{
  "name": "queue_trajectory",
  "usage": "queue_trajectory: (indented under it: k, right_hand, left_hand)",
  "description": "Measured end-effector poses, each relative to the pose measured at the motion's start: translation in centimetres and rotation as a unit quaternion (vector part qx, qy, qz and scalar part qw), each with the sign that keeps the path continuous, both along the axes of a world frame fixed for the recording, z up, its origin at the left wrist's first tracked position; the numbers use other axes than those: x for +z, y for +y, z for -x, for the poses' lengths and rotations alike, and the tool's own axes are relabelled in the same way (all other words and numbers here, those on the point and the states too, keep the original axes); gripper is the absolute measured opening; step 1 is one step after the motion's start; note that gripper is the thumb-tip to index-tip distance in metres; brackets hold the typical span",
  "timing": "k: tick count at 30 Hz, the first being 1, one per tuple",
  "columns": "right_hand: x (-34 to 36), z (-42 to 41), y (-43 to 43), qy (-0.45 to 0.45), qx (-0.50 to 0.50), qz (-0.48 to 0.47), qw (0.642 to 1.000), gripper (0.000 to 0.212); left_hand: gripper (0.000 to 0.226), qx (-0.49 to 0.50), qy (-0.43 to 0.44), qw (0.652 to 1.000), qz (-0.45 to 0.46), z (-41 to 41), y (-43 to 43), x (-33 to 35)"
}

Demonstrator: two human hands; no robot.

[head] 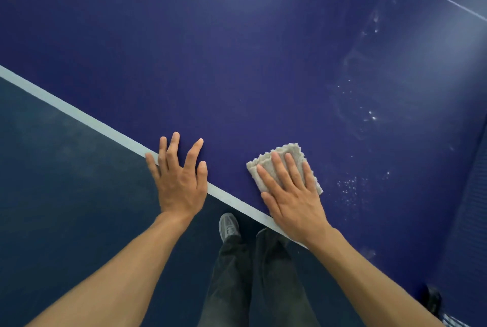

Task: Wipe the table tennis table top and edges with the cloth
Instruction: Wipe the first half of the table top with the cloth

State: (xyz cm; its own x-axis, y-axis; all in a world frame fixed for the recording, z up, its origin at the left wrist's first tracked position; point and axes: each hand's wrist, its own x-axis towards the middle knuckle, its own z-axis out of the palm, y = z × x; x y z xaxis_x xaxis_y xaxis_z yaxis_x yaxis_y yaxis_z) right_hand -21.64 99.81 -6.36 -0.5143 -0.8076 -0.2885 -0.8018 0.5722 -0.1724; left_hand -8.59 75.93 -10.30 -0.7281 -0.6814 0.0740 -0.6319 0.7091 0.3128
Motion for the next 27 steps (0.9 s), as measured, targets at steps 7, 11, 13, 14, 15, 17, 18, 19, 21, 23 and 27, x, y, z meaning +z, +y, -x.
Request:
queue_trajectory:
  k: [7,11,13,14,15,17,18,19,21,23,27]
  right_hand:
    - [-0.3,9.1,-3.9,-0.015,-0.378,-0.011,0.926,0.063]
    - [-0.6,9.1,-14.3,-0.027,-0.312,0.028,0.949,0.063]
    - [-0.4,6.0,-17.3,-0.020,-0.155,0.047,0.987,0.061]
    - [-0.4,4.4,-17.6,-0.018,-0.078,0.049,0.996,0.060]
    - [-0.5,3.2,-17.1,-0.019,-0.021,0.048,0.998,0.059]
    - [-0.6,2.3,-14.4,-0.022,0.011,0.055,0.998,0.058]
    - [-0.7,2.3,-12.2,-0.019,-0.001,0.058,0.998,0.057]
    - [-0.7,2.5,-9.7,-0.013,-0.023,0.056,0.998,0.057]
    - [-0.7,3.1,-3.9,0.009,-0.082,0.039,0.996,0.057]
    - [-0.5,4.8,1.4,0.019,-0.165,0.013,0.986,0.059]
    - [-0.7,10.8,4.6,-0.002,-0.383,-0.022,0.924,0.064]
  left_hand:
    - [0.050,0.011,0.001,1.000,-0.001,0.4,0.3,0.0]
    - [0.051,0.014,-0.024,1.000,-0.003,0.4,0.4,0.3]
    - [0.051,0.013,-0.035,0.999,-0.001,0.3,0.3,0.6]
    - [0.052,0.009,-0.039,0.999,-0.003,0.2,0.3,0.8]
    - [0.052,0.004,-0.041,0.999,-0.004,0.2,0.3,1.0]
    - [0.052,0.004,-0.045,0.999,-0.011,0.3,0.4,1.3]
    - [0.052,0.010,-0.045,0.999,-0.016,0.3,0.5,1.5]
    - [0.051,0.017,-0.043,0.999,-0.020,0.5,0.6,1.6]
    - [0.049,0.026,-0.033,0.999,-0.022,1.0,0.9,1.8]
    - [0.047,0.012,-0.024,1.000,-0.012,2.1,1.3,1.9]
    - [0.051,-0.059,-0.041,0.997,0.016,6.5,2.5,2.2]
